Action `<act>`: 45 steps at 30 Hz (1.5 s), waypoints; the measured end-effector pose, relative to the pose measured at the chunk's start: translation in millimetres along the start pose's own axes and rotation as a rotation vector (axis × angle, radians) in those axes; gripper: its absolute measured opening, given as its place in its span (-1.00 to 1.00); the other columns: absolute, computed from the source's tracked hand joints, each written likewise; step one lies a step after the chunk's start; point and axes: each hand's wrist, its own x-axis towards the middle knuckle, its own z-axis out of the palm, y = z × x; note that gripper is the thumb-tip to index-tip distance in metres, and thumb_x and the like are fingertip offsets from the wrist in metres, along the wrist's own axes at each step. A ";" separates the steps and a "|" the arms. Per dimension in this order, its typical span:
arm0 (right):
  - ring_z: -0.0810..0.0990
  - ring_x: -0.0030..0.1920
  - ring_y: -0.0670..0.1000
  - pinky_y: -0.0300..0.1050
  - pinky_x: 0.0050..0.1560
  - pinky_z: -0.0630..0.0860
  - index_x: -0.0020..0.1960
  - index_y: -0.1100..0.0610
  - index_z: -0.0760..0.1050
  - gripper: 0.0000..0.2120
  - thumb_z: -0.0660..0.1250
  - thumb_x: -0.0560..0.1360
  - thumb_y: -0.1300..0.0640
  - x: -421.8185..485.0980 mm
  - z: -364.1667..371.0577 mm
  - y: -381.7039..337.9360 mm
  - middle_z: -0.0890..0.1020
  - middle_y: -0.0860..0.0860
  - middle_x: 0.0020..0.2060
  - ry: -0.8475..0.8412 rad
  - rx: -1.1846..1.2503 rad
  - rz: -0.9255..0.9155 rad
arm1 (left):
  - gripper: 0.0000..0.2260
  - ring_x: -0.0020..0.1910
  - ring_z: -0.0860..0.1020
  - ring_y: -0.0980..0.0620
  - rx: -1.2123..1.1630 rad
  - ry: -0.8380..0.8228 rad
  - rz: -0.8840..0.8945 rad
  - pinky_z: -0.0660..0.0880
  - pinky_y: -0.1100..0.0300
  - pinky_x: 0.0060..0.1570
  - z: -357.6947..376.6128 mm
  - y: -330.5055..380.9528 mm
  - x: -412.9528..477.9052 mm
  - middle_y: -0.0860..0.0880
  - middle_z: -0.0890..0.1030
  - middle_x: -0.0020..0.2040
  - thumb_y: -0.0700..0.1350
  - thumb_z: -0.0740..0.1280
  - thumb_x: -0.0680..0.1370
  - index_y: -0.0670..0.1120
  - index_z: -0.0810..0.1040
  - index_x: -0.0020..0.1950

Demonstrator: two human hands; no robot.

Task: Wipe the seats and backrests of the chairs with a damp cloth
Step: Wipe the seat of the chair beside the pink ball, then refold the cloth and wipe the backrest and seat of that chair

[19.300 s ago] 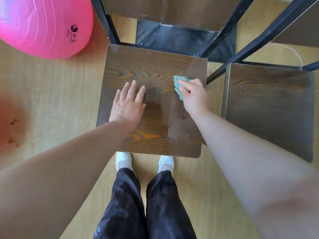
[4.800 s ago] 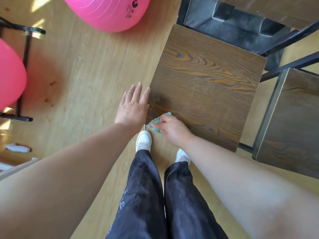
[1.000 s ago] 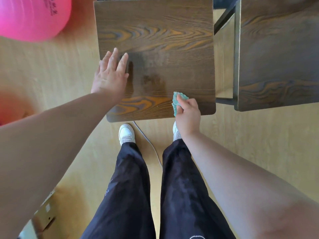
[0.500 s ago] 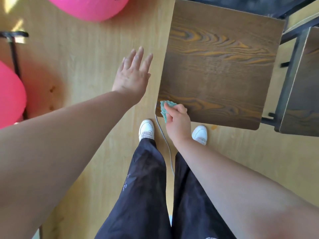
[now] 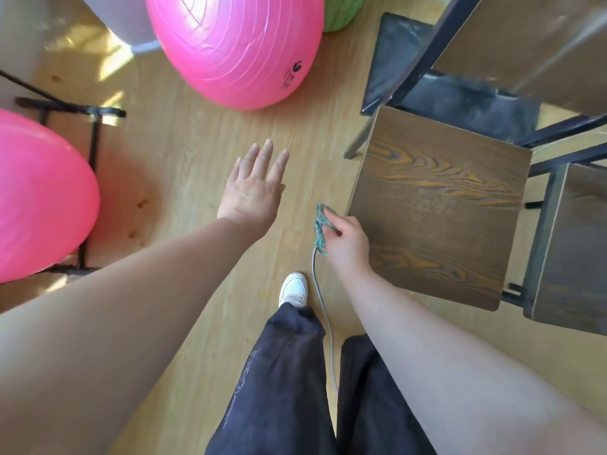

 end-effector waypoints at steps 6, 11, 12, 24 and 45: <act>0.62 -0.02 0.01 0.06 0.05 0.62 0.26 -0.07 0.60 -0.66 0.32 0.56 0.23 32.3 -62.3 -76.9 0.52 -0.11 -0.04 0.185 0.182 -0.086 | -0.48 0.61 -0.17 -0.10 -0.001 0.029 0.030 -0.10 -0.02 0.56 -38.1 17.2 7.6 -0.09 -0.14 0.64 -0.03 0.00 0.71 0.00 -0.12 0.64; 0.64 0.04 -0.01 -0.19 -0.05 0.63 0.28 -0.09 0.58 -0.66 0.31 0.59 0.23 49.8 -123.9 -125.3 0.55 -0.11 0.04 0.269 0.356 -0.153 | -0.48 0.60 -0.22 -0.09 -0.003 0.125 0.116 -0.14 -0.01 0.56 -83.0 70.9 44.6 -0.09 -0.20 0.63 -0.02 -0.03 0.72 0.00 -0.18 0.63; 0.64 0.05 -0.01 -0.16 -0.02 0.64 0.28 -0.10 0.58 -0.66 0.31 0.59 0.23 53.0 -133.9 -132.2 0.55 -0.12 0.04 0.285 0.371 -0.177 | -0.48 0.60 -0.22 -0.08 -0.009 0.144 0.126 -0.14 -0.01 0.55 -91.1 82.1 52.8 -0.08 -0.20 0.63 -0.02 -0.03 0.72 0.01 -0.19 0.63; 0.49 0.13 -0.13 -0.46 0.13 0.42 0.35 0.12 0.53 -0.65 0.30 0.58 0.26 96.0 -236.7 -235.6 0.52 0.00 0.09 0.599 -0.201 -0.927 | -0.48 0.60 -0.24 -0.05 -0.128 0.302 0.143 -0.13 -0.01 0.58 -142.5 160.1 118.5 -0.04 -0.20 0.64 -0.06 -0.02 0.73 0.04 -0.19 0.63; 0.49 0.02 0.16 0.03 -0.19 0.61 0.37 0.18 0.49 -0.48 0.45 0.44 0.37 199.1 -158.5 -109.9 0.54 0.10 0.01 0.446 -0.668 -0.945 | -0.45 0.60 -0.25 -0.05 -0.100 0.109 -0.002 -0.15 0.02 0.57 -41.2 127.5 131.8 -0.05 -0.22 0.63 0.02 -0.04 0.72 0.01 -0.27 0.61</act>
